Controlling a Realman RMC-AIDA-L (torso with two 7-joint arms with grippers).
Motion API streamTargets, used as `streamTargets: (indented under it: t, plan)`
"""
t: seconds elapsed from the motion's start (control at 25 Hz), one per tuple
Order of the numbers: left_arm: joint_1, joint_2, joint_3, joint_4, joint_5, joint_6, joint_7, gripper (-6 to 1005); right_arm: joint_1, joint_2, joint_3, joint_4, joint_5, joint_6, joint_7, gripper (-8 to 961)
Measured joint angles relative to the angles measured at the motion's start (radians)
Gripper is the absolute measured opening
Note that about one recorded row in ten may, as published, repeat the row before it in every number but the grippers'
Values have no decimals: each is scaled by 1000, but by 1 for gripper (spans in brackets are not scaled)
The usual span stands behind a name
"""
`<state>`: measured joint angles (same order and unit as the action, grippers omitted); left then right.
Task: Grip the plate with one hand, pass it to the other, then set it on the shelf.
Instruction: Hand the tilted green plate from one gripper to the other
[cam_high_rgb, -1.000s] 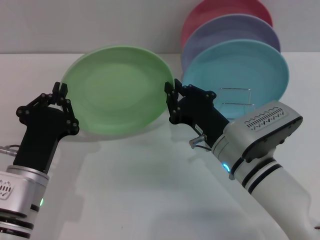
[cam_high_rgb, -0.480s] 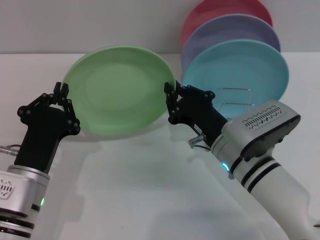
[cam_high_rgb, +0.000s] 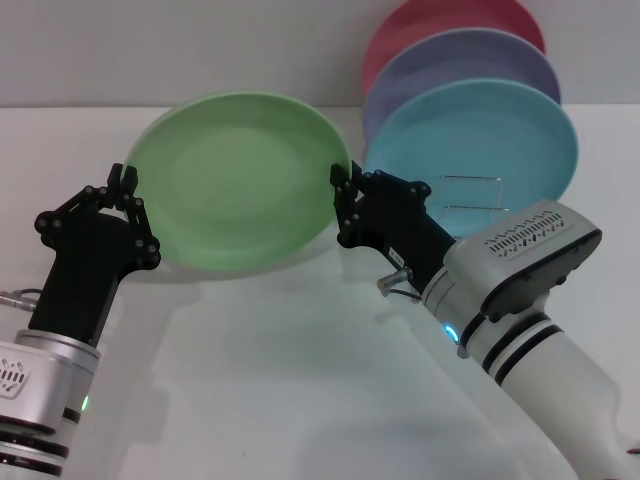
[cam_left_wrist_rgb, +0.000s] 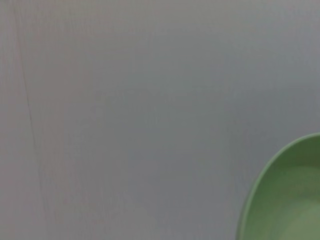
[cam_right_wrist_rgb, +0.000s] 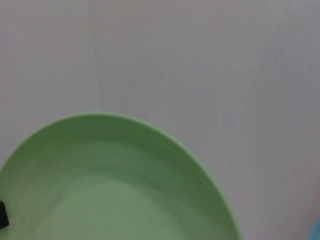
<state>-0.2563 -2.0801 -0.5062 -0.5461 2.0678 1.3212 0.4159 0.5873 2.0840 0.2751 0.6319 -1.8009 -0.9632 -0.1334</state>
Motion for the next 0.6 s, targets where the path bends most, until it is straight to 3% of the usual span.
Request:
streamTargets:
  t: [0.6]
  plan:
    - [0, 0, 3, 2, 2, 5, 0, 33, -1, 1, 1, 0, 0, 0, 0, 41]
